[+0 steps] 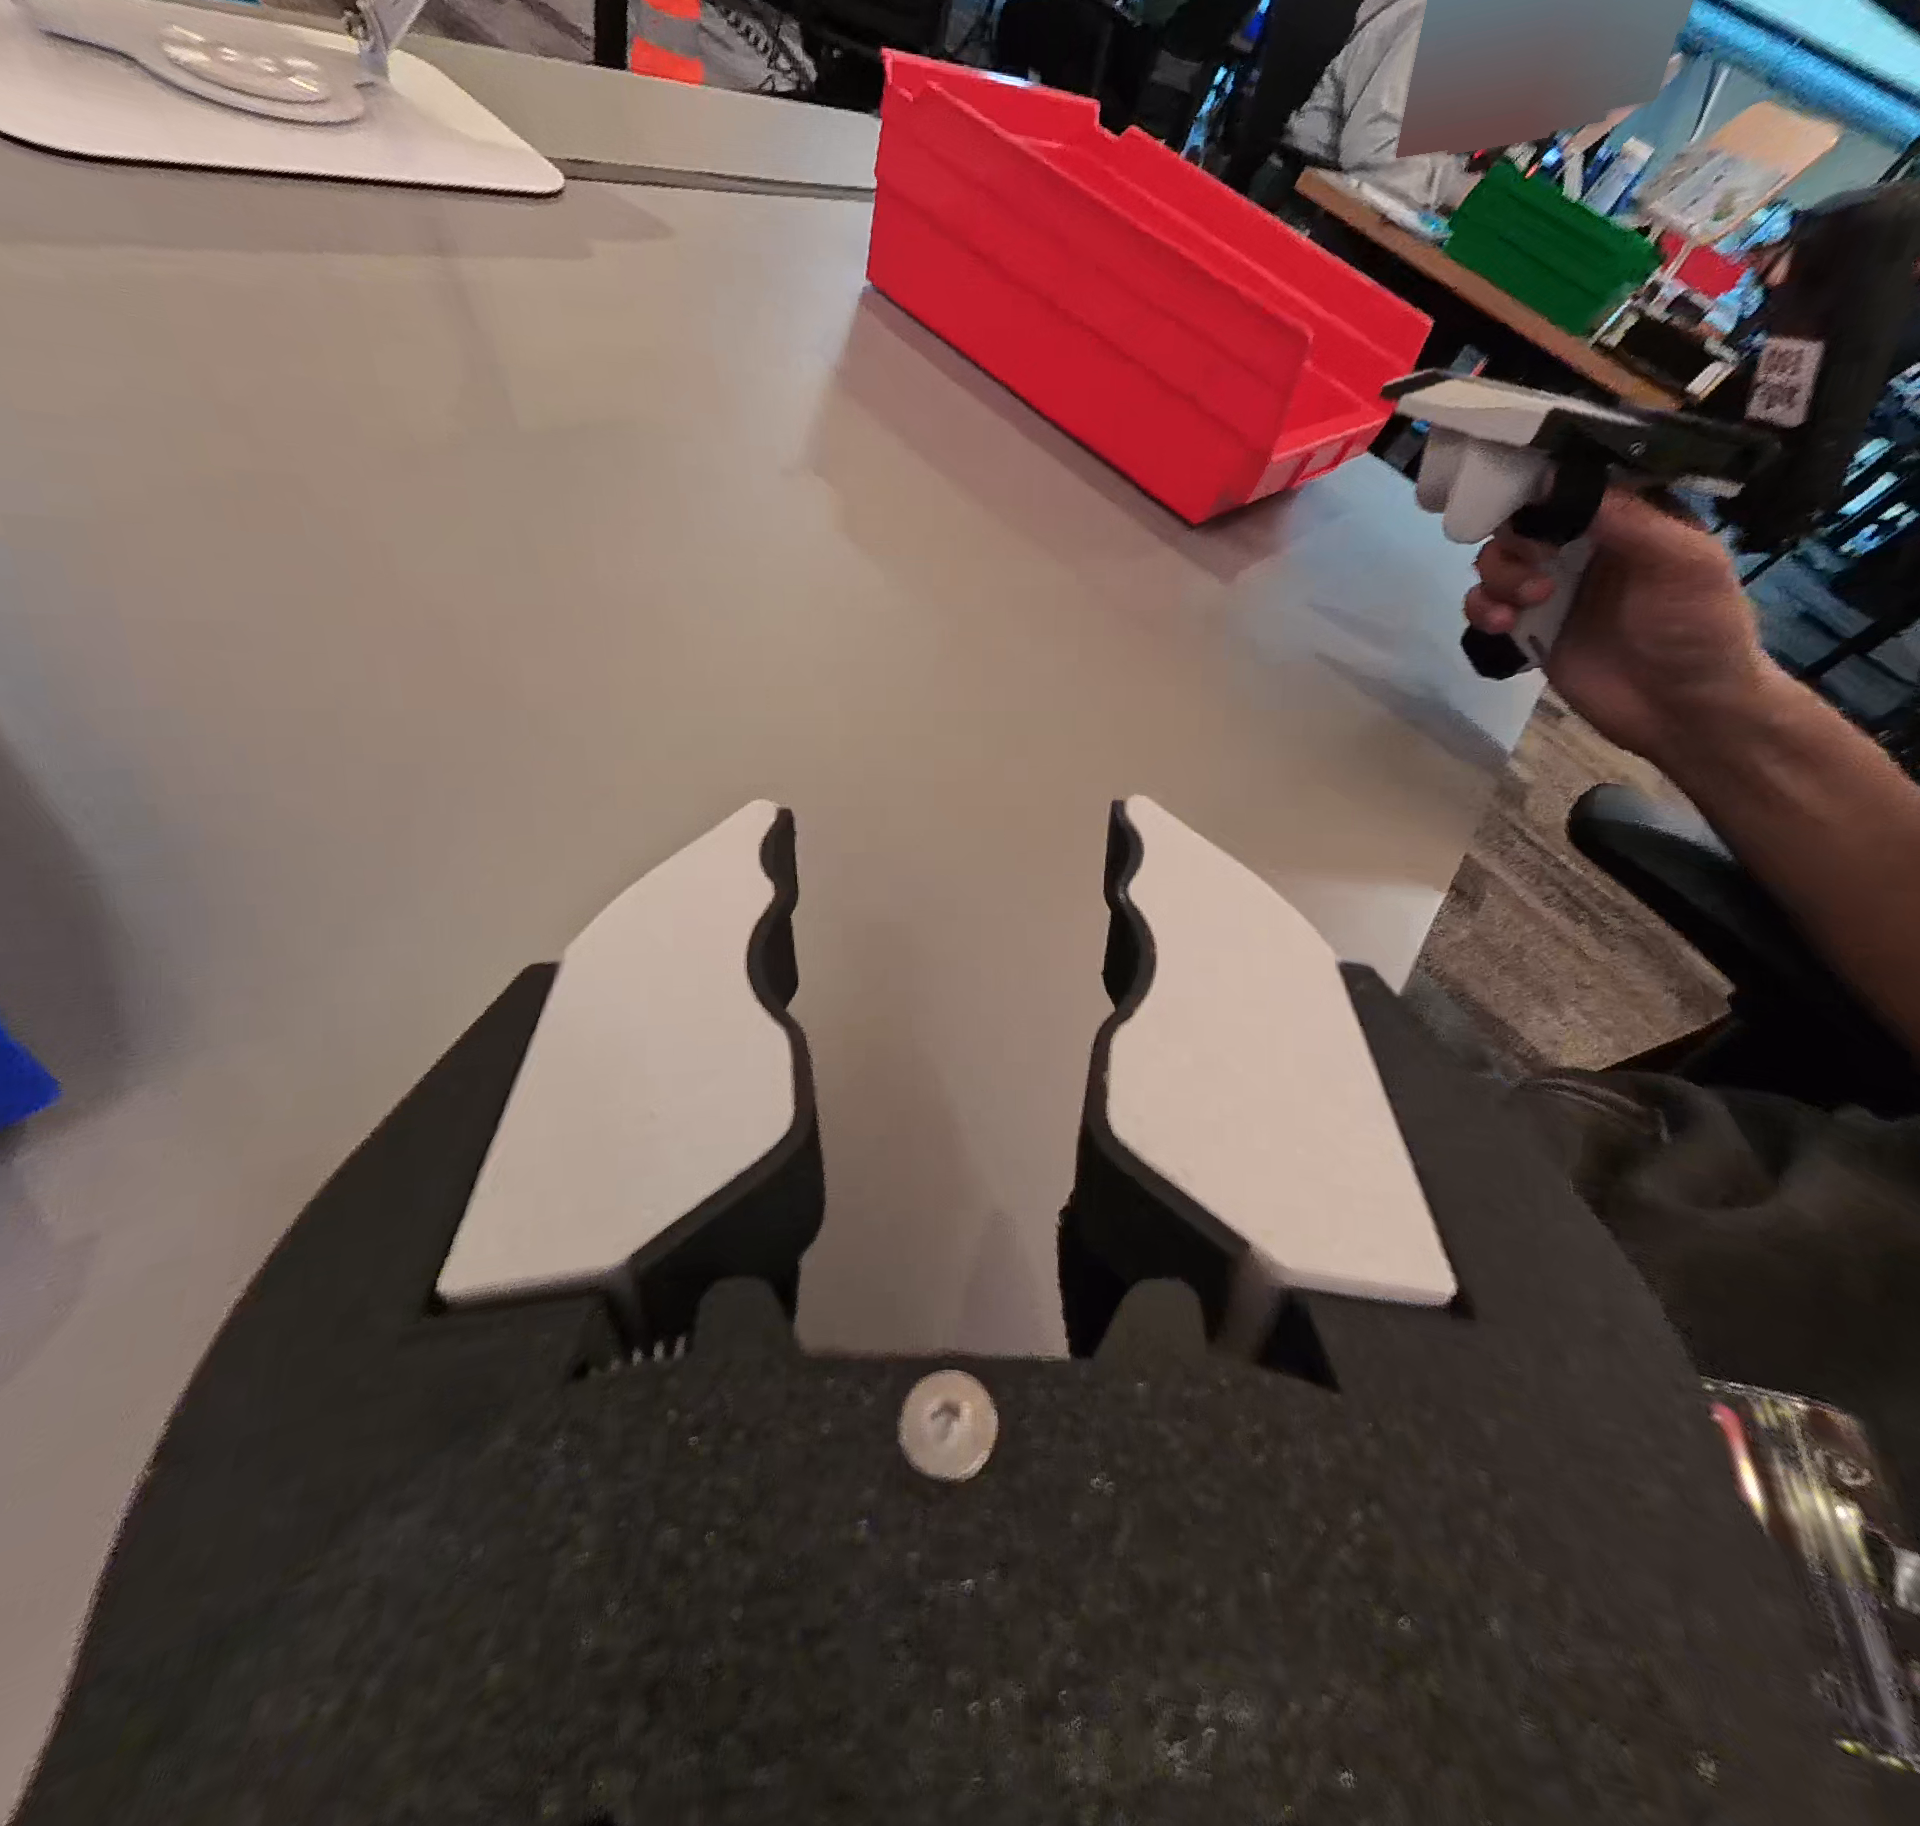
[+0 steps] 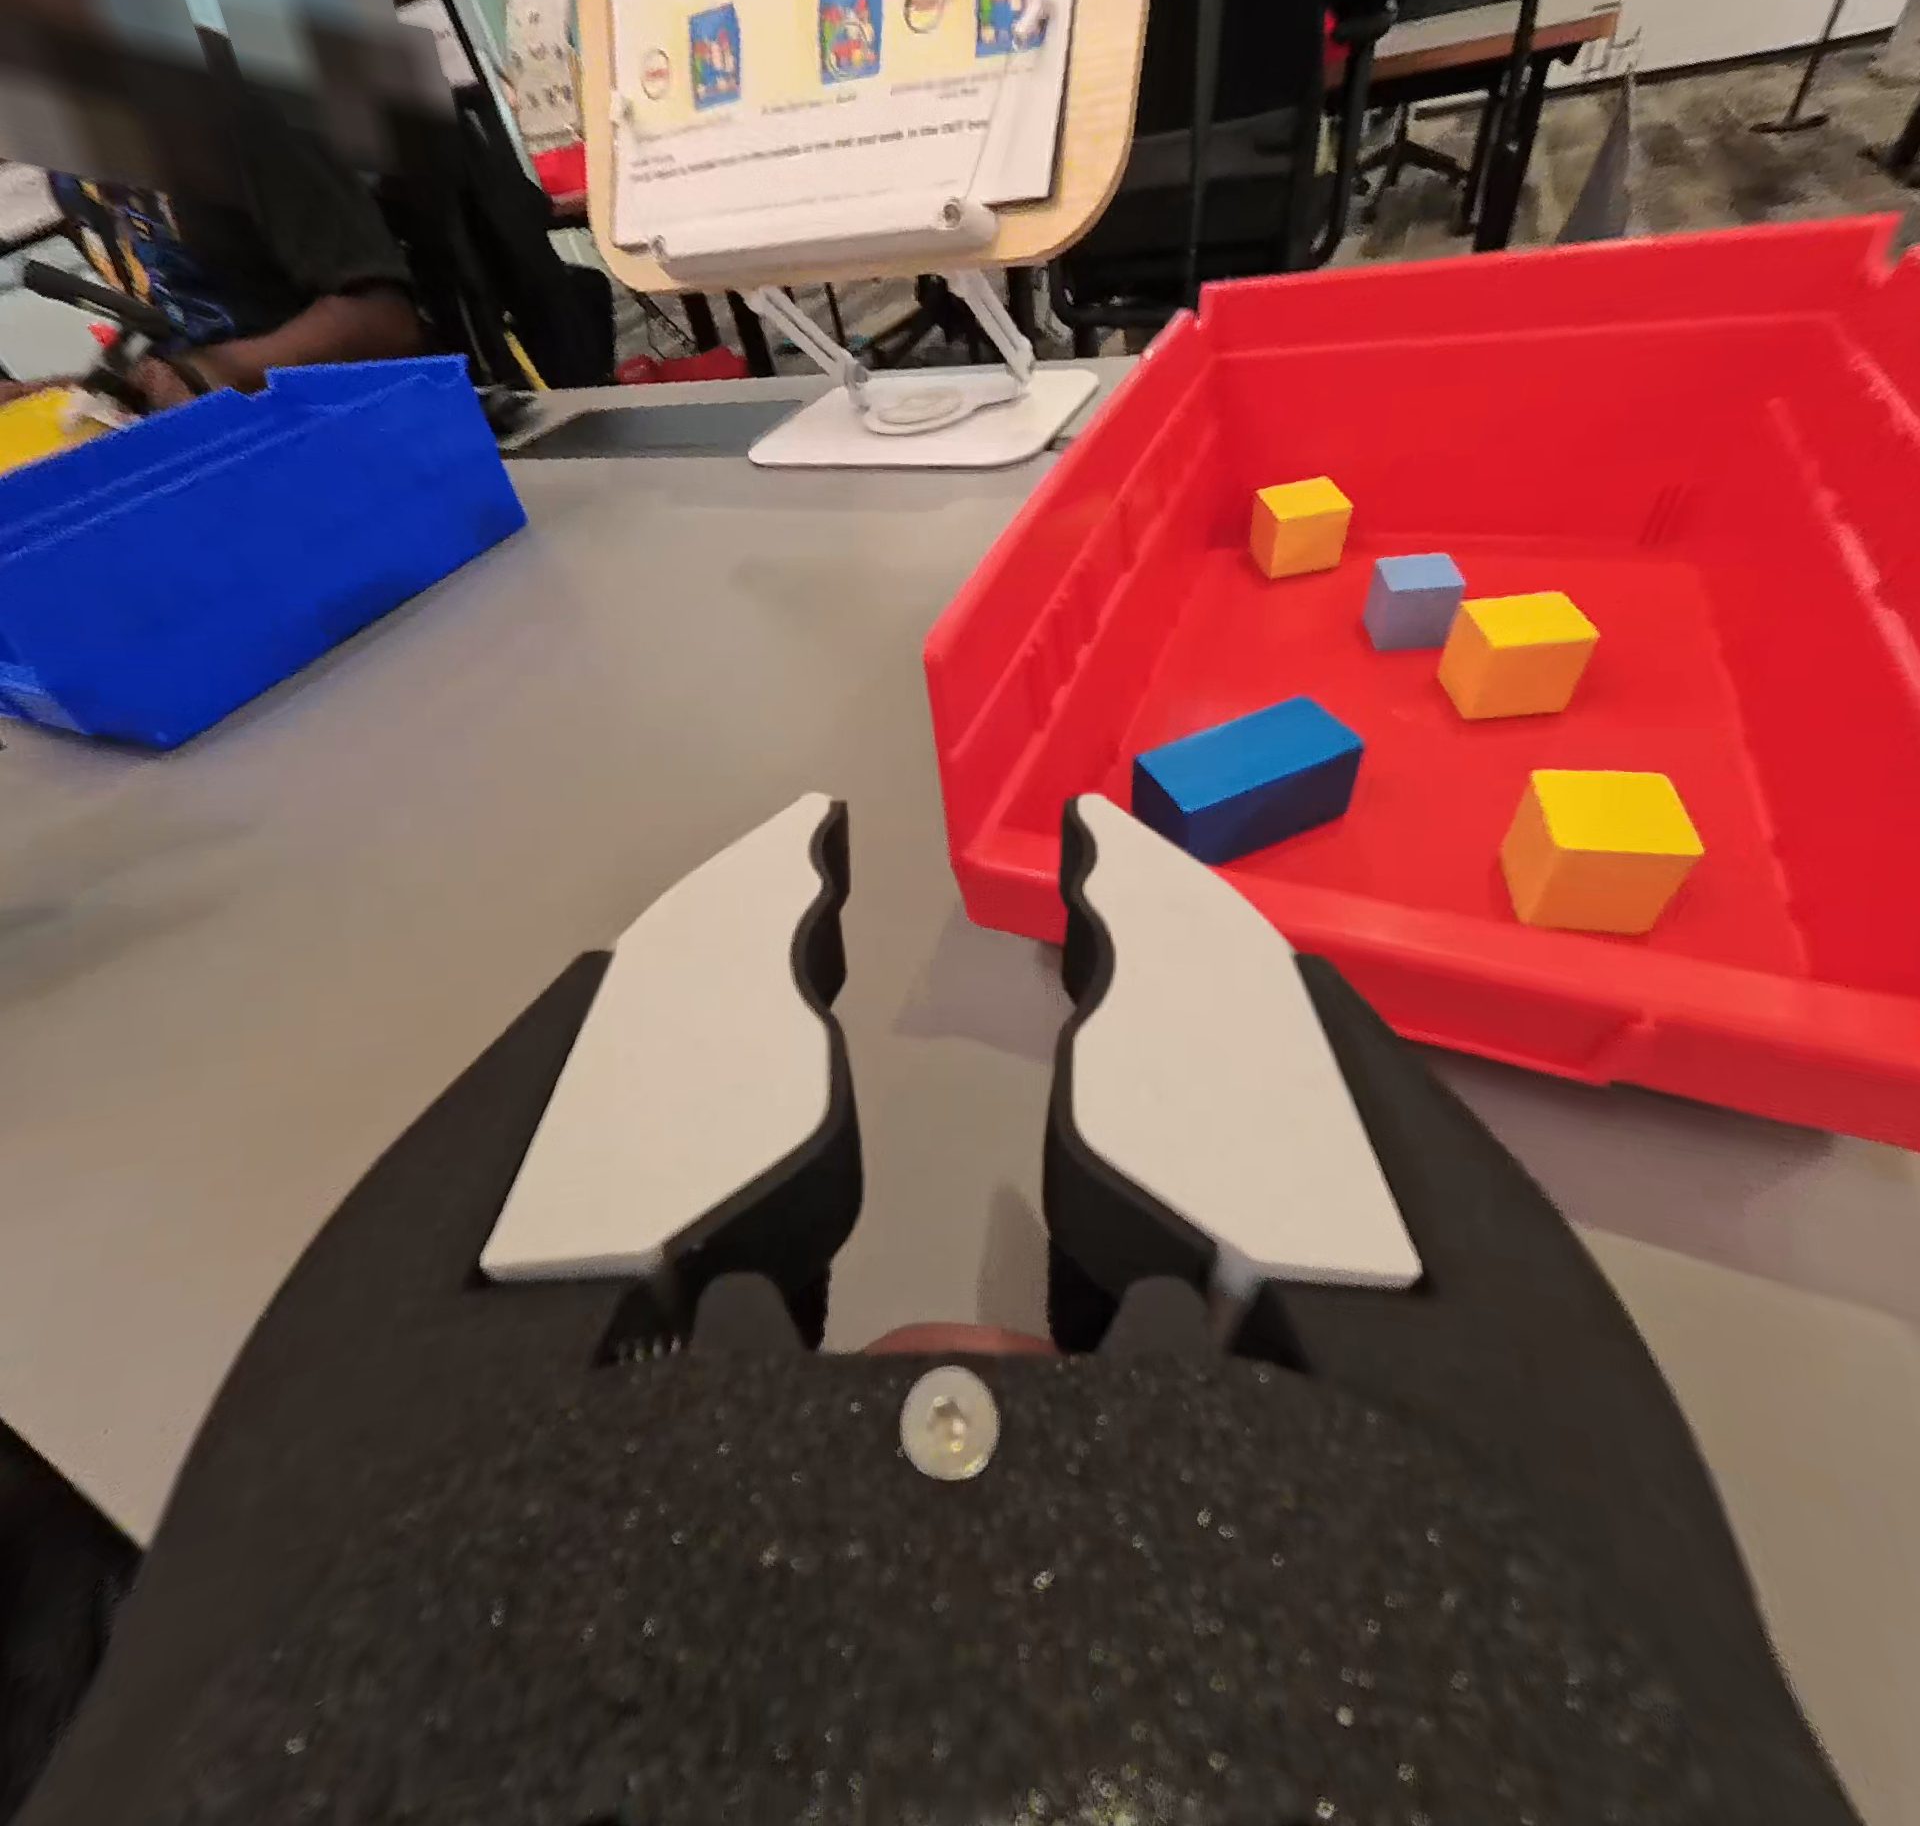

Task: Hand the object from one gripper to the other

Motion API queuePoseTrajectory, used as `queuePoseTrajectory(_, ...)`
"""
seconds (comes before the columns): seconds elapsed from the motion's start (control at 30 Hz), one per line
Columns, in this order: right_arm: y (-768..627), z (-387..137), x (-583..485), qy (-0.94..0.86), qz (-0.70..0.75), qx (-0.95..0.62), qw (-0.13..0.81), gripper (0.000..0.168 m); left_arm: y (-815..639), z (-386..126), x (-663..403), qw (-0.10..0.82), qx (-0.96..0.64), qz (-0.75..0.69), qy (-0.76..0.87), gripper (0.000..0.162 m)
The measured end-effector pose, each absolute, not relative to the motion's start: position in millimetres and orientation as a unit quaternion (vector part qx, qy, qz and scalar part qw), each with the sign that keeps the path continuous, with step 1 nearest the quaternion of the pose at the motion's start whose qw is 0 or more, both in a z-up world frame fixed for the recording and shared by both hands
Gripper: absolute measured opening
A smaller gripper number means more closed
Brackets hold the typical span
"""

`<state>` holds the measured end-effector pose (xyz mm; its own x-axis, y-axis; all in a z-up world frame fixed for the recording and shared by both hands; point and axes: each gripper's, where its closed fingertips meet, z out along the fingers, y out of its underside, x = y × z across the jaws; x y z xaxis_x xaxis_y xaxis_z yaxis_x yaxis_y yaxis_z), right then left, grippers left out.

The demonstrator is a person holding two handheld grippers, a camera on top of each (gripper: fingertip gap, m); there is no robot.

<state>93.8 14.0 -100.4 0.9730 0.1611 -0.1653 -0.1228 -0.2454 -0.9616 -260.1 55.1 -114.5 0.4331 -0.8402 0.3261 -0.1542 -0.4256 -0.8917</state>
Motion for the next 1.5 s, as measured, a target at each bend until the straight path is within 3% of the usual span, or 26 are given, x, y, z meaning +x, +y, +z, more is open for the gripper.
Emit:
queuePoseTrajectory(0.27, 12.2, -115.9, 83.9, -0.045, 0.091, -0.799, 0.592, 0.038, 96.9, -46.9, -321.1, 0.447, -0.745, -0.368, 0.330, 0.055)
queuePoseTrajectory(0.4, 15.5, -121.6, 82.7, -0.059, 0.078, -0.808, 0.581, 0.038, 164.0, -20.8, -384.8, 0.446, -0.805, -0.306, 0.246, 0.052)
queuePoseTrajectory(0.63, 22.3, -122.6, 74.8, -0.060, 0.099, -0.809, 0.576, 0.038, 254.0, -68.1, -436.2, 0.306, -0.914, -0.233, 0.126, 0.064)
queuePoseTrajectory(0.87, 19.8, -126.7, 73.0, -0.069, 0.093, -0.815, 0.568, 0.038, 282.6, -143.7, -452.9, 0.166, -0.969, -0.106, 0.150, 0.079)
queuePoseTrajectory(1.33, 15.5, -131.1, 77.4, -0.062, 0.100, -0.821, 0.559, 0.038, 289.6, -184.1, -452.9, 0.098, -0.976, -0.017, 0.196, 0.088)
queuePoseTrajectory(1.43, 16.4, -132.6, 74.7, -0.067, 0.099, -0.823, 0.555, 0.038, 286.3, -188.0, -449.1, 0.085, -0.973, -0.033, 0.211, 0.070)
queuePoseTrajectory(1.5, 16.7, -133.2, 73.3, -0.071, 0.097, -0.824, 0.553, 0.038, 285.7, -191.1, -449.9, 0.080, -0.972, -0.030, 0.220, 0.071)
